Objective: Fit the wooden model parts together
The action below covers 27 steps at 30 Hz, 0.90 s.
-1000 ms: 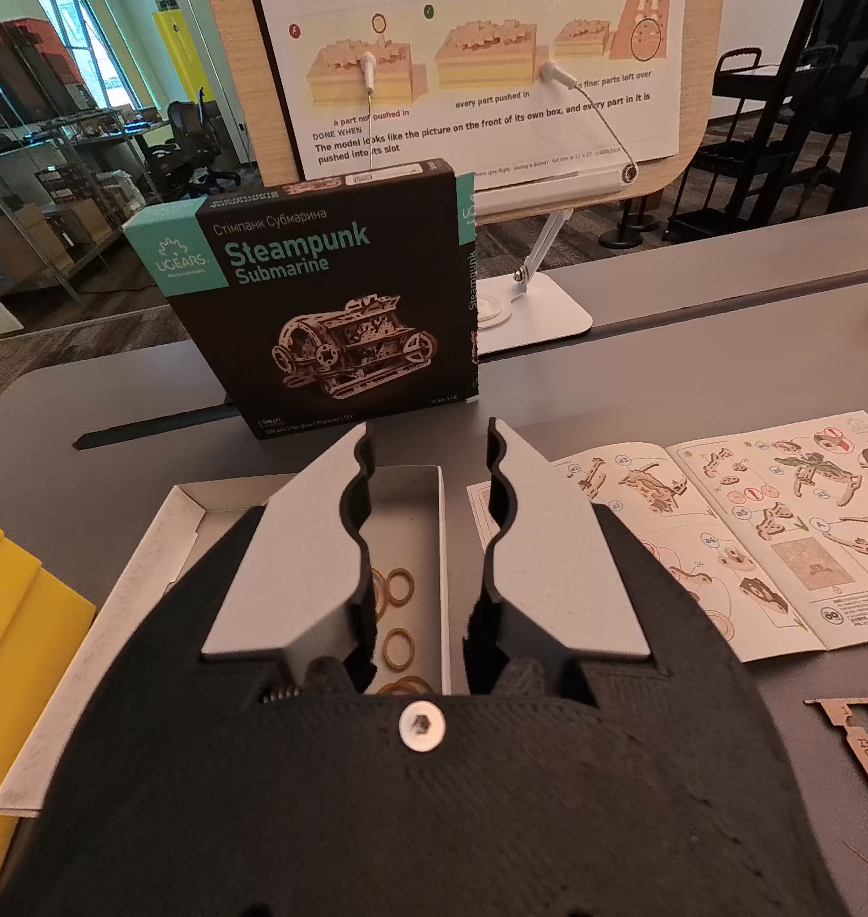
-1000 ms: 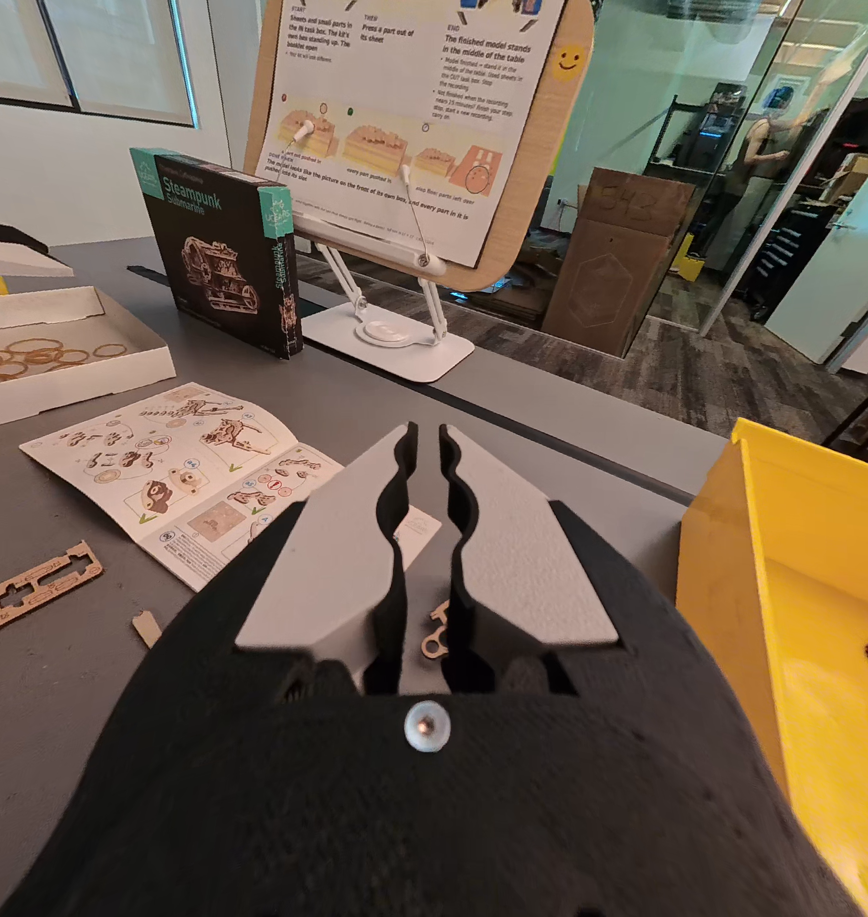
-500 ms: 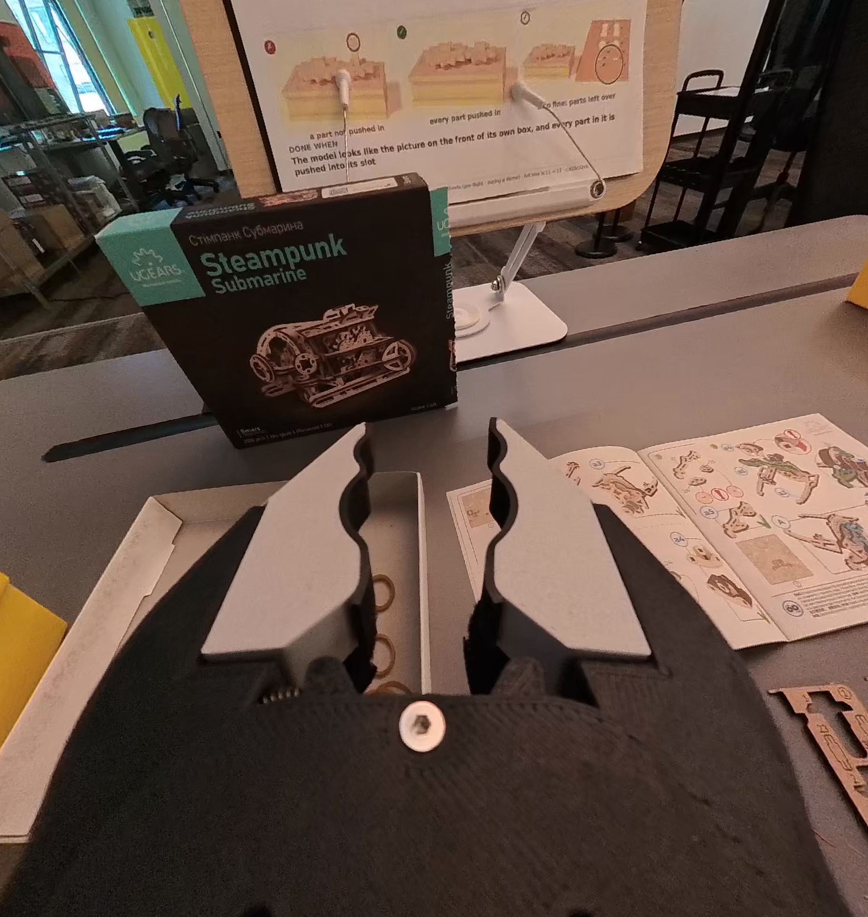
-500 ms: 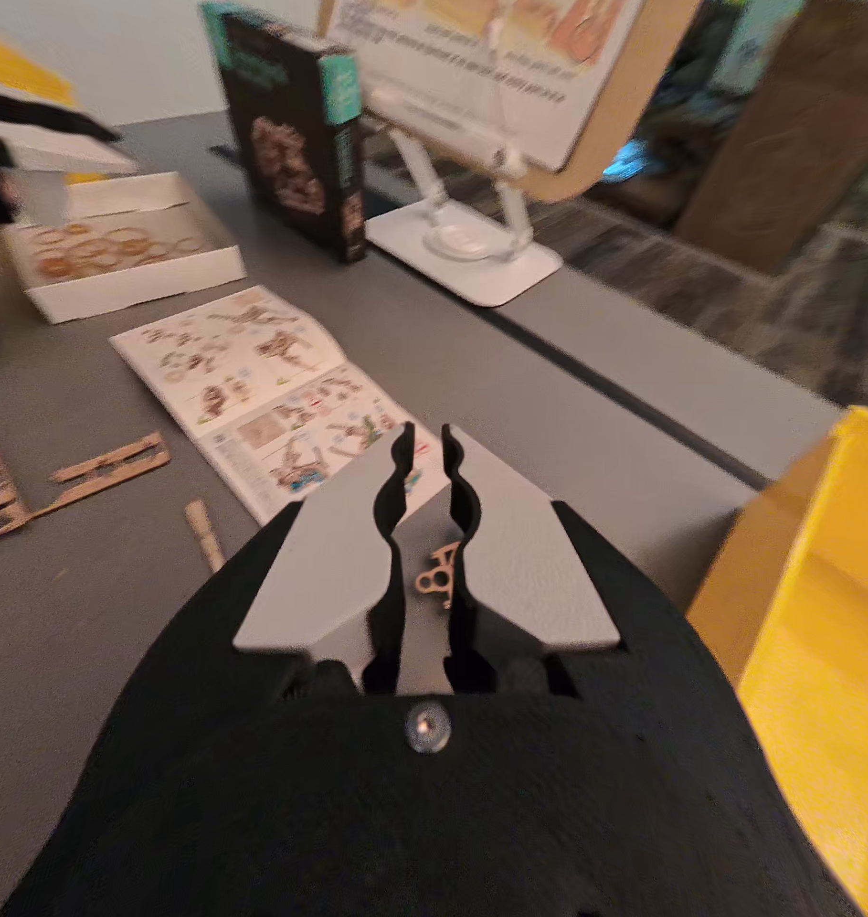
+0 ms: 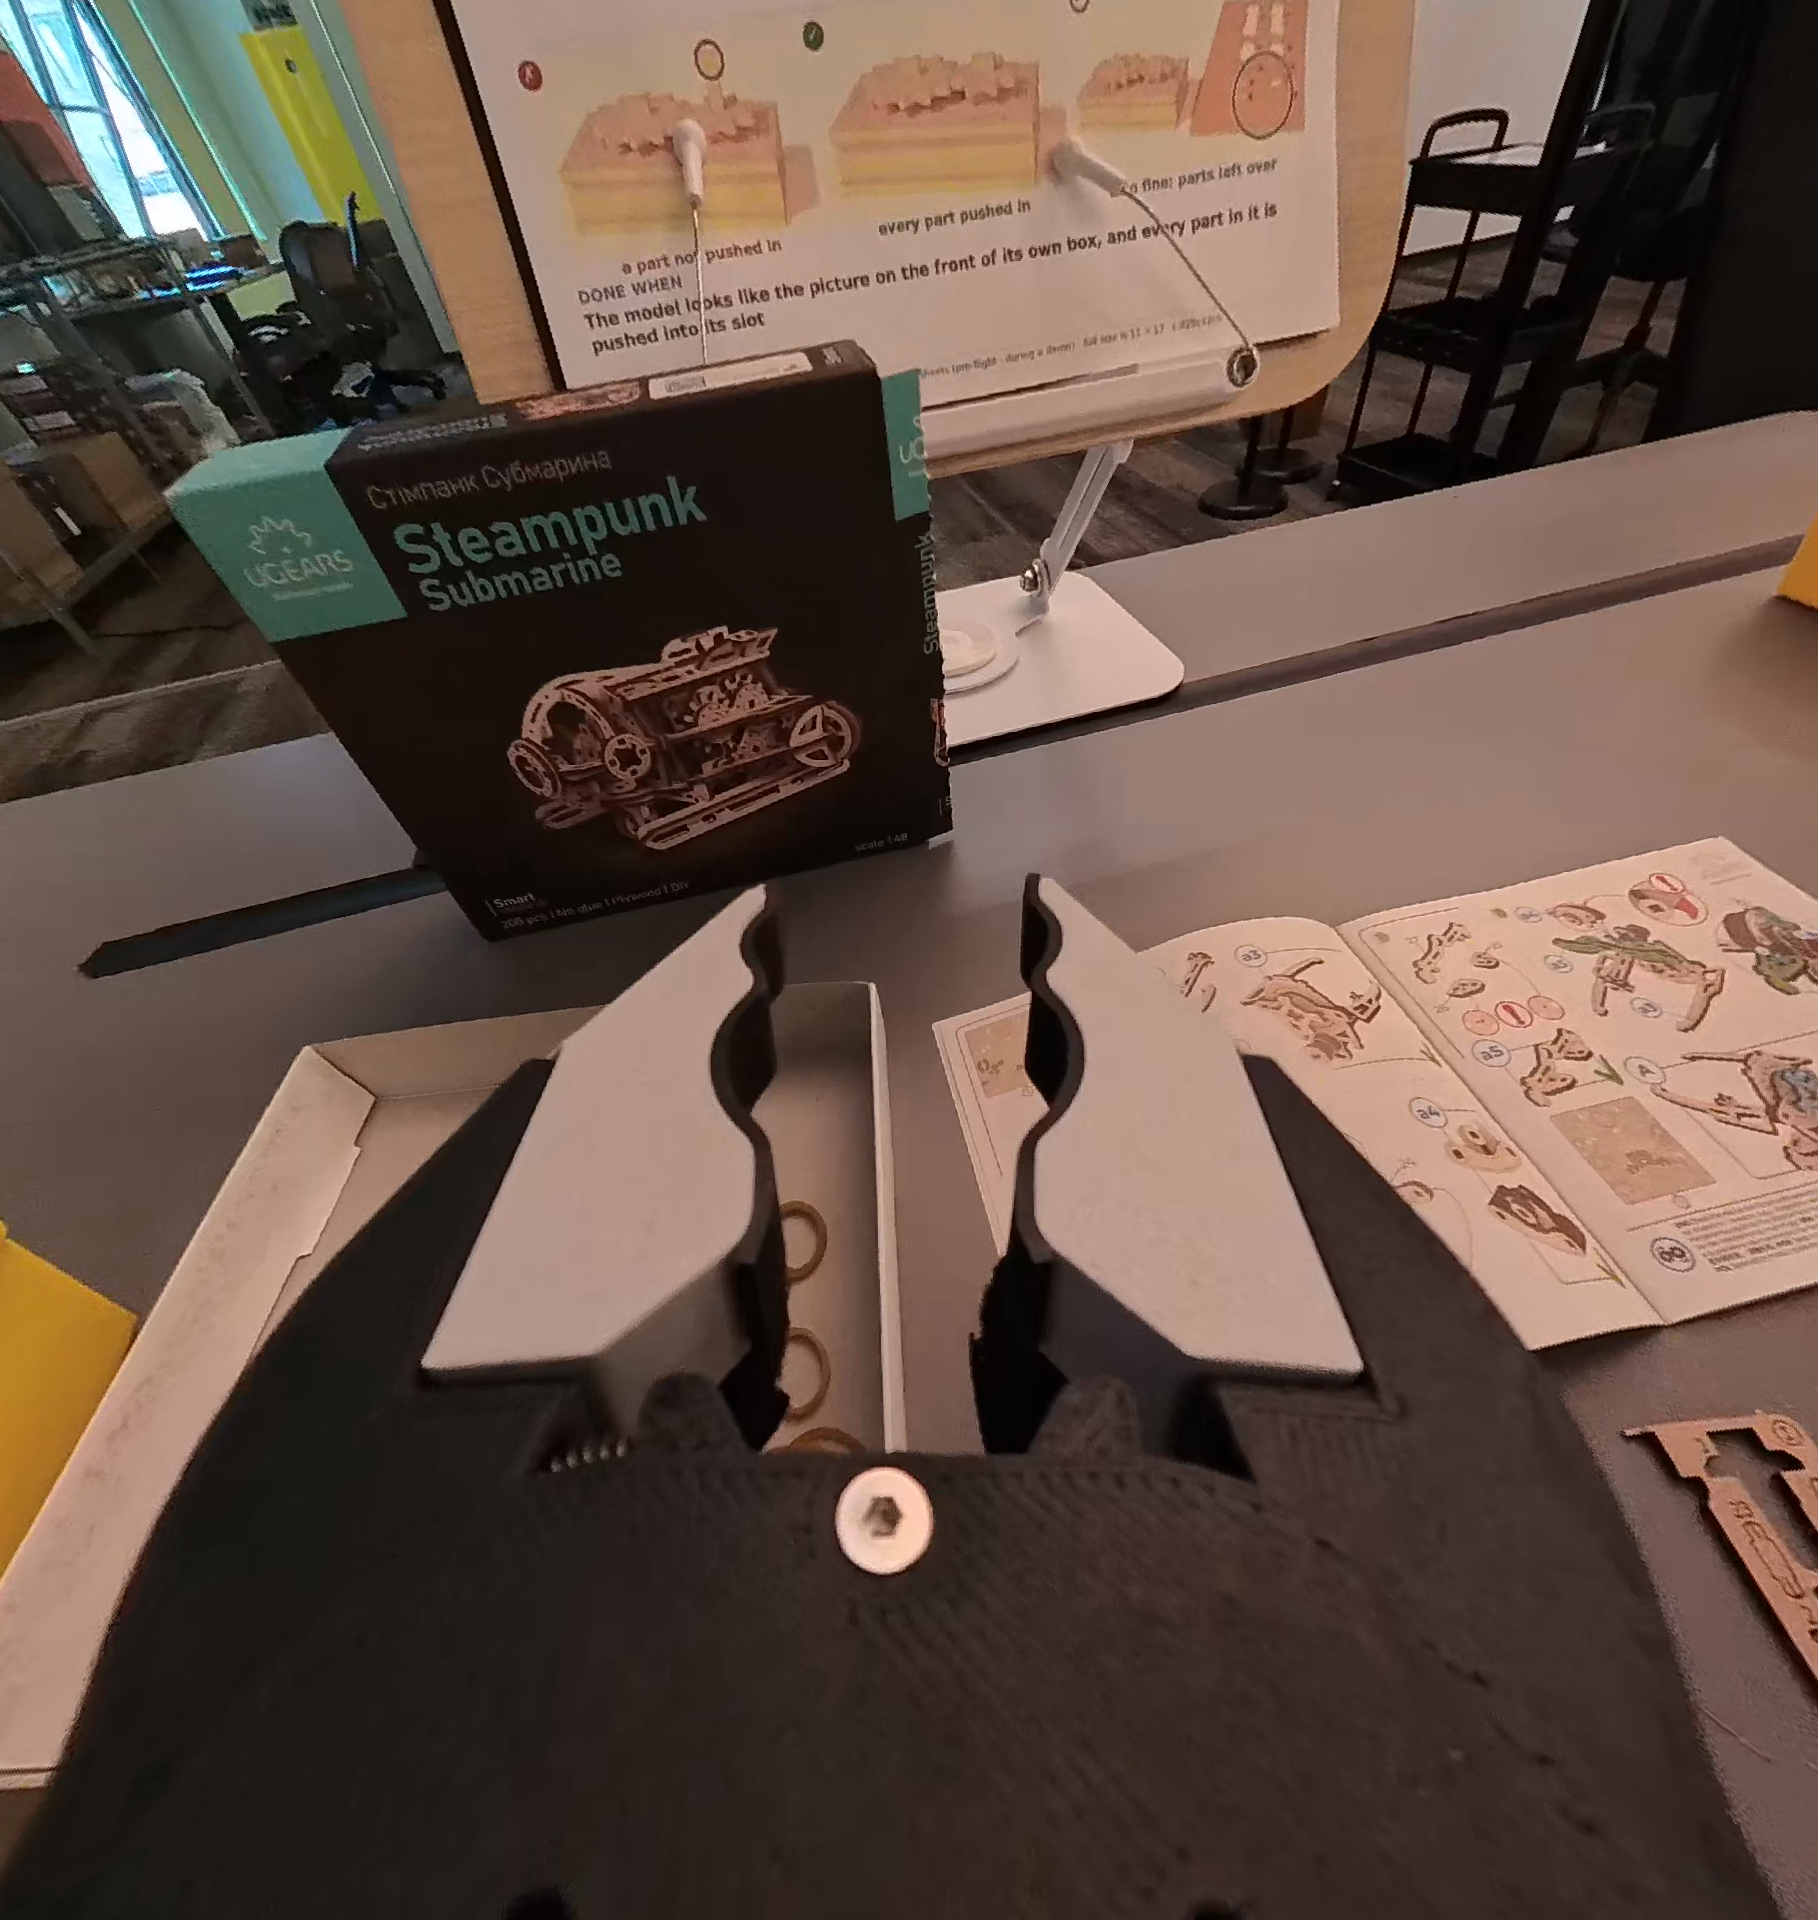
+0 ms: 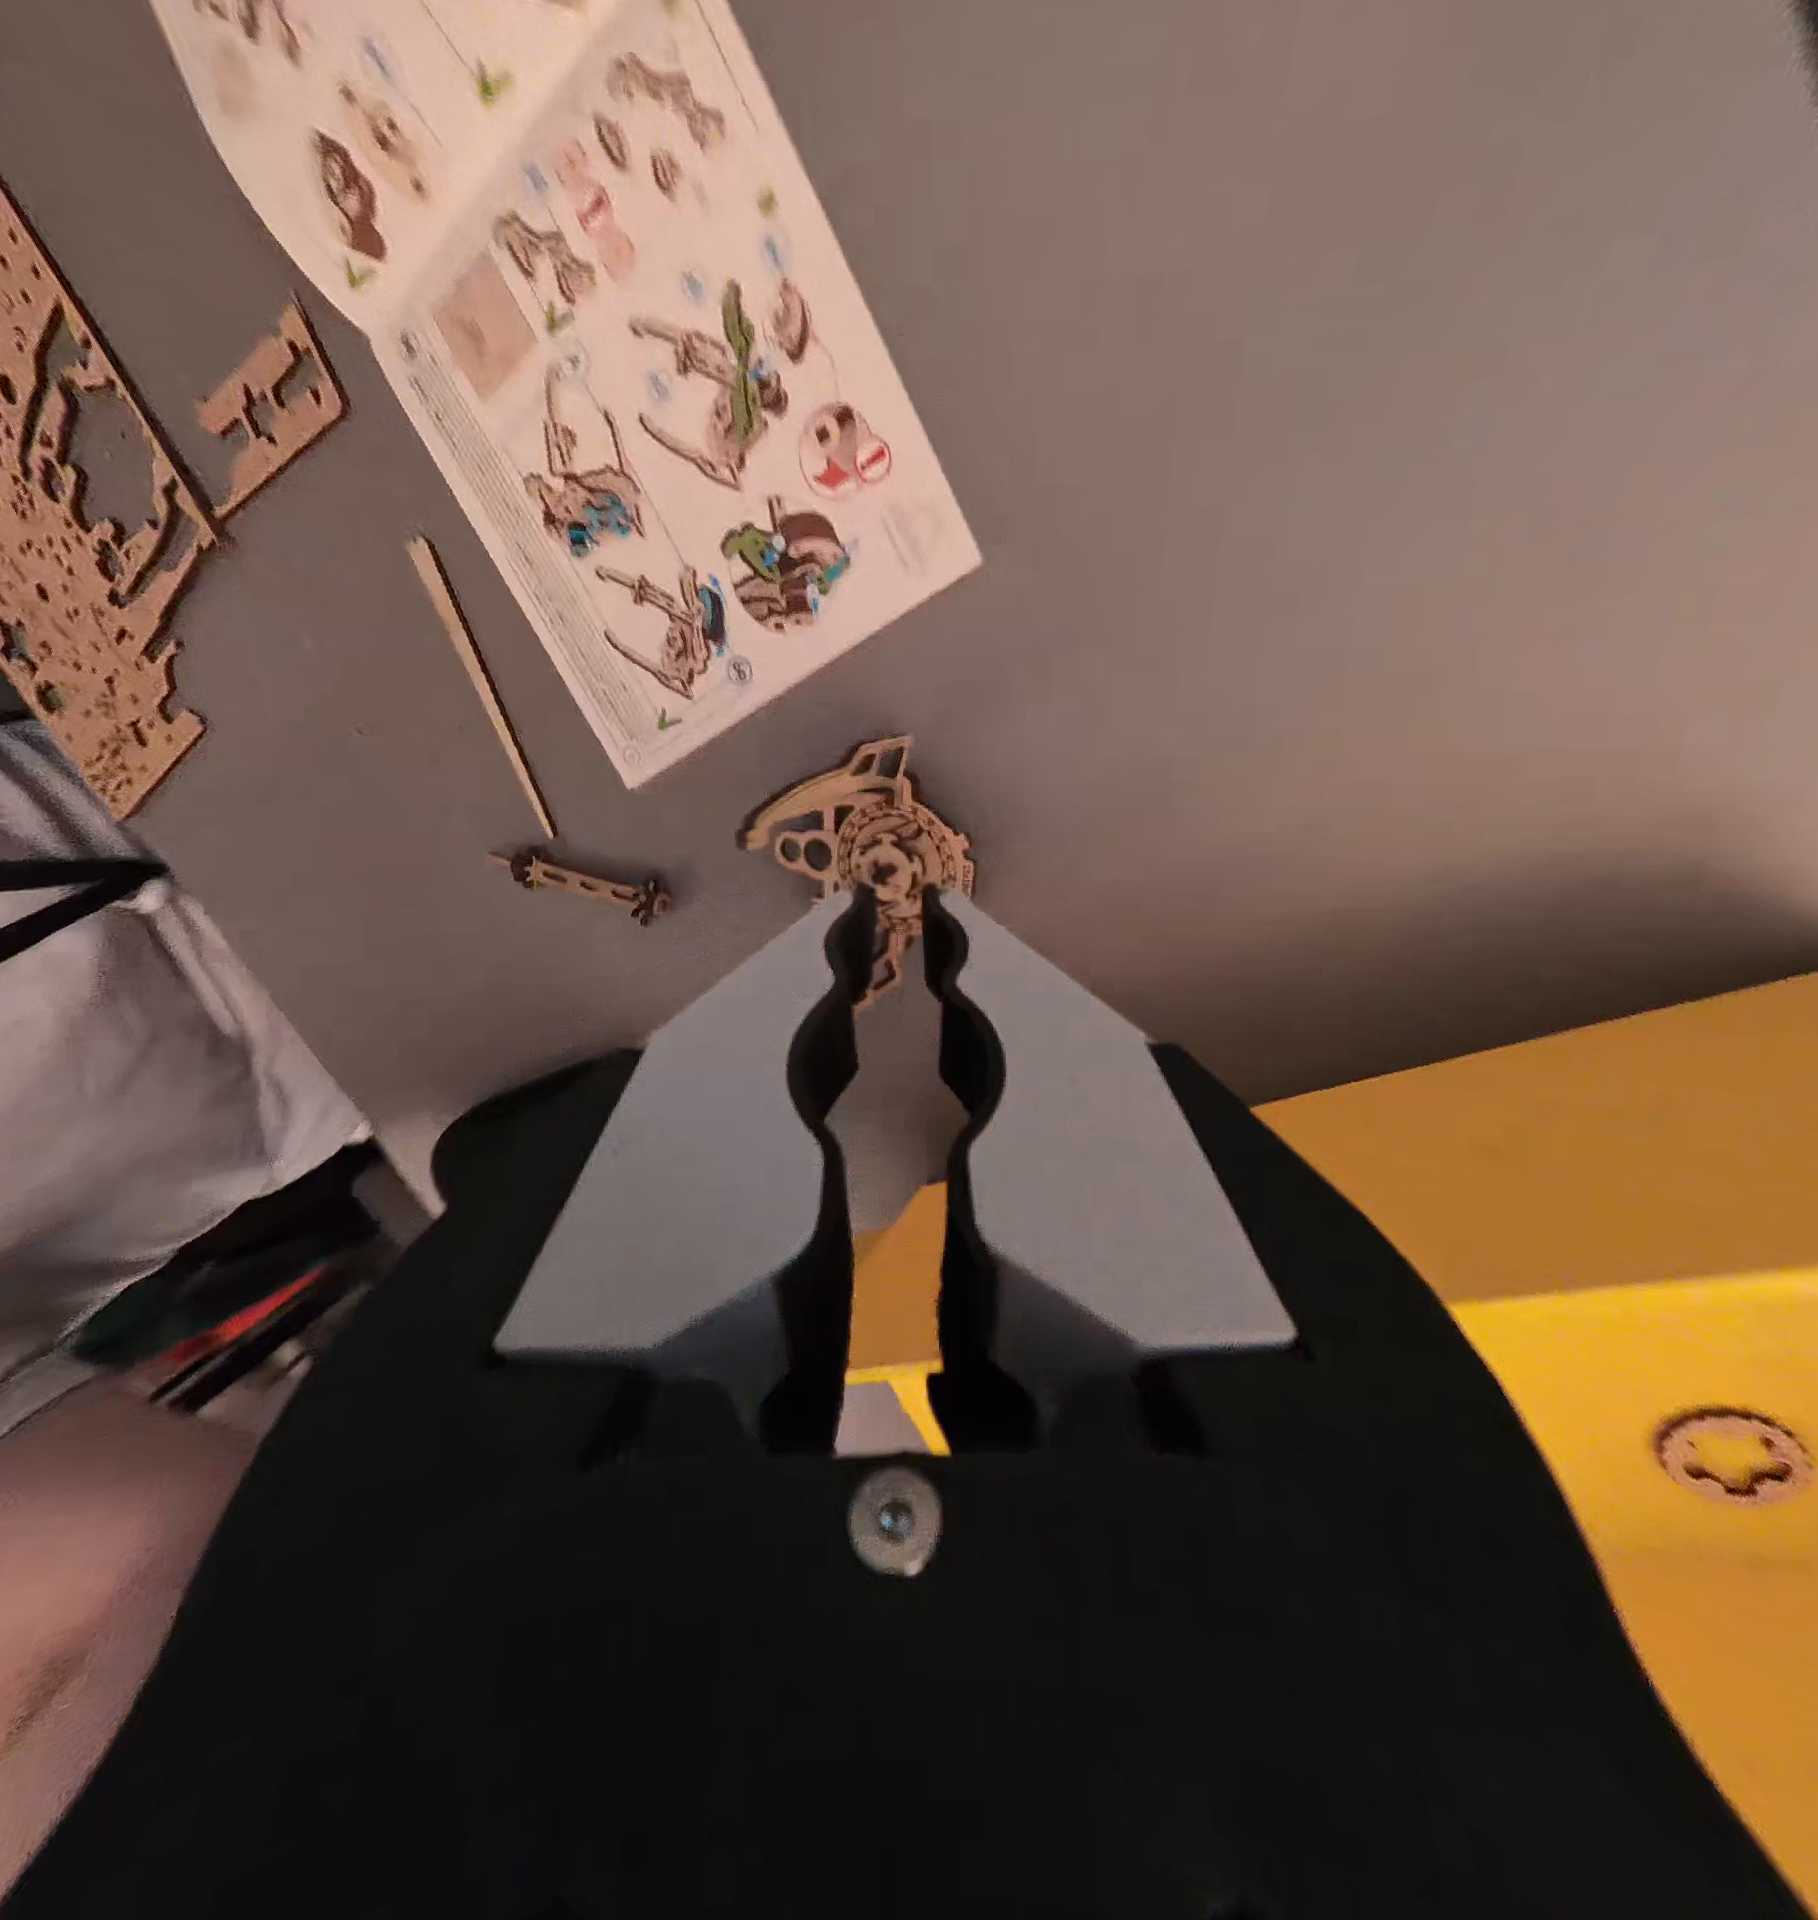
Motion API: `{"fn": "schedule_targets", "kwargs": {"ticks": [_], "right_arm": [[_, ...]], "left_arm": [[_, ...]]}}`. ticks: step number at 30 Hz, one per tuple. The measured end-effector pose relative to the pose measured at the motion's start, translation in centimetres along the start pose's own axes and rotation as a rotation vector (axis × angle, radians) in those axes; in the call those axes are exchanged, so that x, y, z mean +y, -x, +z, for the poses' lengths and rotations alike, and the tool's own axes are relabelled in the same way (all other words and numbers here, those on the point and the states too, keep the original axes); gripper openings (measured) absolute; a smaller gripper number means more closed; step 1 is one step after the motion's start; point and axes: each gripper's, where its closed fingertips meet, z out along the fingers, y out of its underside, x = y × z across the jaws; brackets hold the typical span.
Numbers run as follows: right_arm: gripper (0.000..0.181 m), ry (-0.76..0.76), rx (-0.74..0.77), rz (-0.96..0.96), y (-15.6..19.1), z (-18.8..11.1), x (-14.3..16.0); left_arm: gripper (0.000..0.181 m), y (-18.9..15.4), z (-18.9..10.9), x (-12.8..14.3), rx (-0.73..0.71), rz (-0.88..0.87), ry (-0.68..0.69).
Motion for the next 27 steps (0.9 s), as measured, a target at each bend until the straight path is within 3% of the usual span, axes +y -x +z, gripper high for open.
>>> {"fn": "schedule_targets", "kwargs": {"ticks": [10,27], "right_arm": [[0.012,0.311,-0.168,0.076,-1.3,5.3,2.8],[0.012,0.405,-0.282,0.191,-1.1,7.4,3.5]], "left_arm": [[0.043,-0.7,-0.1,-0.2,0.013,0.024,0.0],[0.045,-1.8,0.1,0.0,0.024,0.056,0.009]]}}
